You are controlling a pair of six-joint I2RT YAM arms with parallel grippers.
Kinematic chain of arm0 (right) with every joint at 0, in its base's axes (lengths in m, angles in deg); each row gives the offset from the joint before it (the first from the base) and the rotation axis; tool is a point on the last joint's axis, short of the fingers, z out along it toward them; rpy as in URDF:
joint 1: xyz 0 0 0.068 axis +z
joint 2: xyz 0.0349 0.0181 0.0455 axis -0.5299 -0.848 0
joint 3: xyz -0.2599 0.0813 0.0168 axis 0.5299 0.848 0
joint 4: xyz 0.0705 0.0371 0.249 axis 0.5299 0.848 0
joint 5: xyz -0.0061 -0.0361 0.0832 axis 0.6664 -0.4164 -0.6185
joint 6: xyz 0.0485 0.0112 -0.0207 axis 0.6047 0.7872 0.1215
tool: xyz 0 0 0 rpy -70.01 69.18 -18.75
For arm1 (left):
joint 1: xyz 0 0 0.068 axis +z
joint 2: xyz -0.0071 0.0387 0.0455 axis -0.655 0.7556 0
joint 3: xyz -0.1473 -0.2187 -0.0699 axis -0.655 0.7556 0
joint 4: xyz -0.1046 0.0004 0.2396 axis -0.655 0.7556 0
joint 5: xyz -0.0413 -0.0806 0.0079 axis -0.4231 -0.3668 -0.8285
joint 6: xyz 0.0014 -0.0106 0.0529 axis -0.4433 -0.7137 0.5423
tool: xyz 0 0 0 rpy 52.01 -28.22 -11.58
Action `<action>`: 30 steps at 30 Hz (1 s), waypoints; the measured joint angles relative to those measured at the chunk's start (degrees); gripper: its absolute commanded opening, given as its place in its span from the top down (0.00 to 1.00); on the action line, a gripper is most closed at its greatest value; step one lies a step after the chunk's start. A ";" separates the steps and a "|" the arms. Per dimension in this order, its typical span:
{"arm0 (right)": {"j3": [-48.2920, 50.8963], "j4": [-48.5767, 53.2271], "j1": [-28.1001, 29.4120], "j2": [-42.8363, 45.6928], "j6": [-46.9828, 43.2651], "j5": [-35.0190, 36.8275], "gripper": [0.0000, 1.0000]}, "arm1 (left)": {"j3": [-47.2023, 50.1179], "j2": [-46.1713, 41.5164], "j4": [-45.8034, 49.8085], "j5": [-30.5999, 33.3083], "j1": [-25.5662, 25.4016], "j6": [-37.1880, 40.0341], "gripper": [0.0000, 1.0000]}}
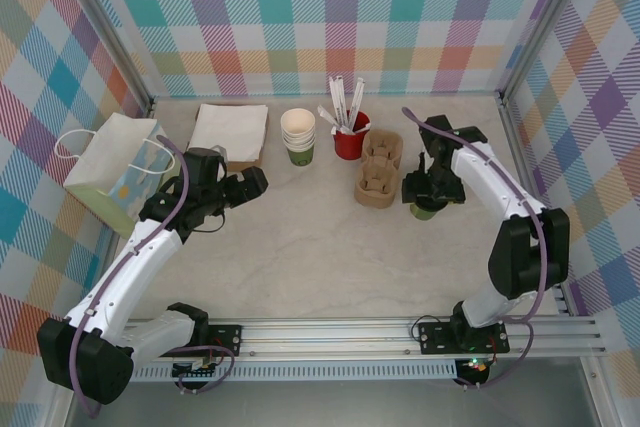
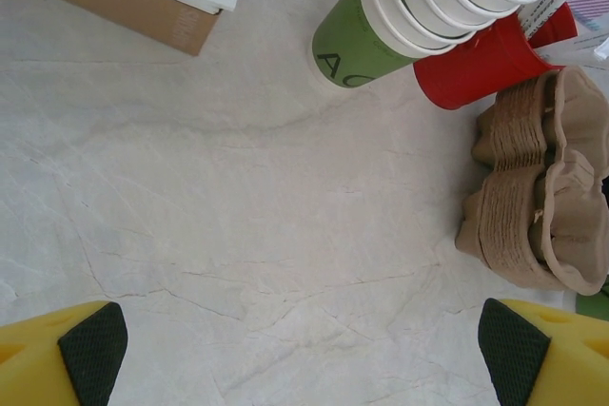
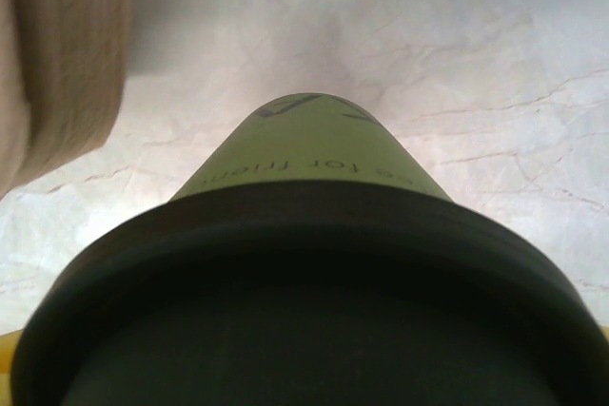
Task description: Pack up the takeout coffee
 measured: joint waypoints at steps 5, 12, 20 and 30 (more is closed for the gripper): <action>-0.26 -1.95 -1.64 -4.28 -1.20 0.20 0.13 | 0.00 0.00 0.09 0.37 0.04 0.00 0.03; -1.92 -3.30 -2.16 -6.54 -1.84 0.37 0.11 | 0.00 0.00 0.09 0.37 0.04 -0.02 0.03; -2.25 -3.76 -2.21 -6.86 -2.36 0.37 0.02 | 0.39 -0.13 0.07 0.37 0.04 -0.02 0.03; -2.25 -3.85 -2.21 -6.75 -2.93 0.63 0.00 | 0.76 -0.24 0.13 0.37 0.04 -0.02 0.03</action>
